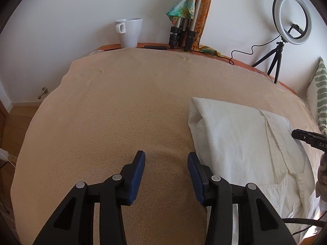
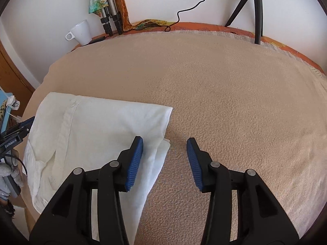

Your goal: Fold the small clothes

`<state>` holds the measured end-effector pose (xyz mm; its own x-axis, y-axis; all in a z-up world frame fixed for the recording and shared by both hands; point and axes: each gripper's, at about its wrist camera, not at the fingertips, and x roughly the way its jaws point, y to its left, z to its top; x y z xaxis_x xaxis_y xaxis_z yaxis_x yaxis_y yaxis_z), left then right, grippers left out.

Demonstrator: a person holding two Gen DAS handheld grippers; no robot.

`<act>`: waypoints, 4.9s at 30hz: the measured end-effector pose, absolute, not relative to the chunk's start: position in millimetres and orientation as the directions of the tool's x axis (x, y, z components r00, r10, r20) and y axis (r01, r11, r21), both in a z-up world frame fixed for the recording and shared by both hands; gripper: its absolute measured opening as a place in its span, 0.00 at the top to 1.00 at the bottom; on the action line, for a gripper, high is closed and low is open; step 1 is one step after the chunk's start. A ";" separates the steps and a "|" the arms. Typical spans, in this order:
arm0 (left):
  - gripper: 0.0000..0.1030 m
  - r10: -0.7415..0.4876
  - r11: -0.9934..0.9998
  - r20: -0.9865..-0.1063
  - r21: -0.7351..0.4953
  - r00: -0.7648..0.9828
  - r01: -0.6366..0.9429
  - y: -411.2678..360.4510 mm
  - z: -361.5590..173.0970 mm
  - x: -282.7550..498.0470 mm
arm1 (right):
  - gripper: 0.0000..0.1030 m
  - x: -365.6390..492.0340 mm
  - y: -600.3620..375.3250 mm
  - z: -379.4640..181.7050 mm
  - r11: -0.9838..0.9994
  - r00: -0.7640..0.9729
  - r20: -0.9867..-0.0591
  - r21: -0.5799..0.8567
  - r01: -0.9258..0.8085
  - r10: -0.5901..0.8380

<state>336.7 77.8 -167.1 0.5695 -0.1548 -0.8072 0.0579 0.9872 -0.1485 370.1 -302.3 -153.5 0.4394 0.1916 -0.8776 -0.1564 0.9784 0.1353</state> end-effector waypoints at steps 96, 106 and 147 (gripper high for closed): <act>0.91 -0.553 0.830 -0.611 -0.347 0.567 0.436 -213.9 -42.4 336.5 | 0.89 300.1 -456.4 -17.8 0.968 0.650 -0.719 0.207 -0.138 0.247; 0.91 -0.542 0.836 -0.611 -0.322 0.577 0.444 -277.8 -53.5 395.8 | 0.89 359.3 -514.6 -25.2 0.984 0.671 -0.722 0.164 -0.073 0.170; 0.45 -0.460 0.872 -0.685 -0.230 0.565 0.432 -362.6 -81.4 464.4 | 0.47 452.1 -615.5 -74.2 0.975 0.609 -0.764 -0.129 0.181 -0.214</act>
<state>464.4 -362.6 -81.4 0.5648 -0.4601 -0.6851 0.4321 0.8722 -0.2295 452.1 -615.5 -74.2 0.6091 -0.2139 -0.7637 0.1812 0.9750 -0.1285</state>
